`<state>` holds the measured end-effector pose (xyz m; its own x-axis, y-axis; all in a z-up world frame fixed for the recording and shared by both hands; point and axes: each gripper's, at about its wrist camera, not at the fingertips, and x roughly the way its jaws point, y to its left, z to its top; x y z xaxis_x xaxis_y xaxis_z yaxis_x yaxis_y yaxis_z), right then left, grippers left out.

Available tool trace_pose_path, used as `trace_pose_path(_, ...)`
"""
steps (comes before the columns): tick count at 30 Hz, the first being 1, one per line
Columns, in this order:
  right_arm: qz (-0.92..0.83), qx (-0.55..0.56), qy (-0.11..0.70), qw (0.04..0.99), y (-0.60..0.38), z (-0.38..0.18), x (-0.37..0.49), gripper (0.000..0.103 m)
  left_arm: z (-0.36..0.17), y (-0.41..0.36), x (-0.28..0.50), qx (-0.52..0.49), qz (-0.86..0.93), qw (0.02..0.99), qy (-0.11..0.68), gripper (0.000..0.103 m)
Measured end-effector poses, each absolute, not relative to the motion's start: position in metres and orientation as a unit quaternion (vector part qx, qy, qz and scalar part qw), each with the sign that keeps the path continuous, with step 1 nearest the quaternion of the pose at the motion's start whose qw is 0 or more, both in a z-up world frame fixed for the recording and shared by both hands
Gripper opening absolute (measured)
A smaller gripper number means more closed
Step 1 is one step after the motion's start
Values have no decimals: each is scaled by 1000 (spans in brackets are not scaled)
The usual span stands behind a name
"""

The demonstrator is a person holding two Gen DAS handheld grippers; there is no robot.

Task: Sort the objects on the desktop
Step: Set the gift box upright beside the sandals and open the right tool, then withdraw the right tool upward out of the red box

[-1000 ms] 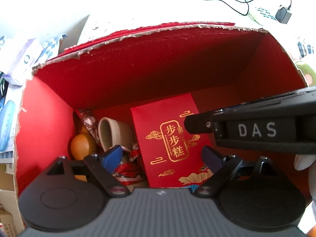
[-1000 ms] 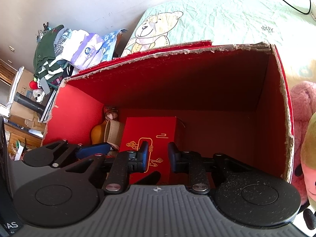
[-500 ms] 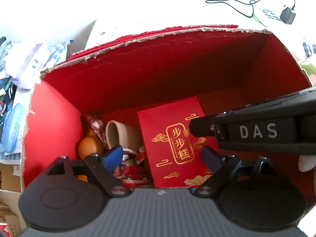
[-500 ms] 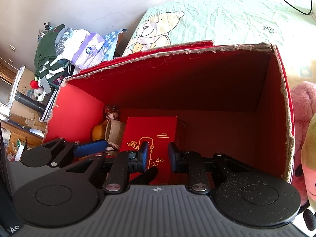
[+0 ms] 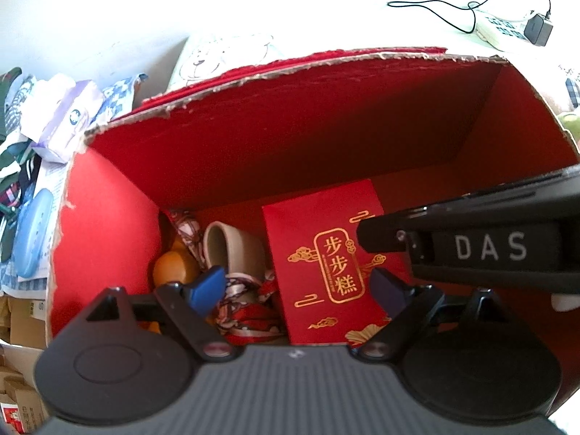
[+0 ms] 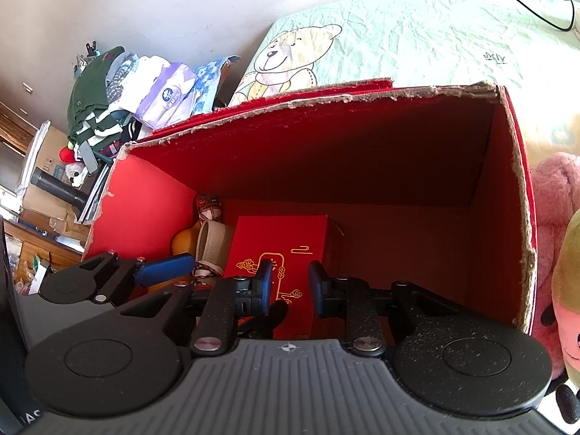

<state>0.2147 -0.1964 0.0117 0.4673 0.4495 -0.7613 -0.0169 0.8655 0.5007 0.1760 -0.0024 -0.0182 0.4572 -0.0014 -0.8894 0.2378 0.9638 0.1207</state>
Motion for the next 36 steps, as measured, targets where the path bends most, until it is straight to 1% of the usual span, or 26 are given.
trace_pose_path(17,137,218,492,832,-198,11,213,27,-21,1,184,113,-49,843,523,94)
trace_pose_path(19,134,215,485,837,-198,13,211,27,-20,2,185,110,-44,844,523,89)
trace_pose_path(21,129,213,481,841,-199,15,208,27,-15,2,185,100,-44,845,524,87)
trace_pose_path(27,128,212,461,852,-203,21,197,26,6,-6,174,111,-31,859,498,88)
trace_pose_path(36,138,224,425,866,-215,37,167,27,35,-11,148,113,-5,869,482,89)
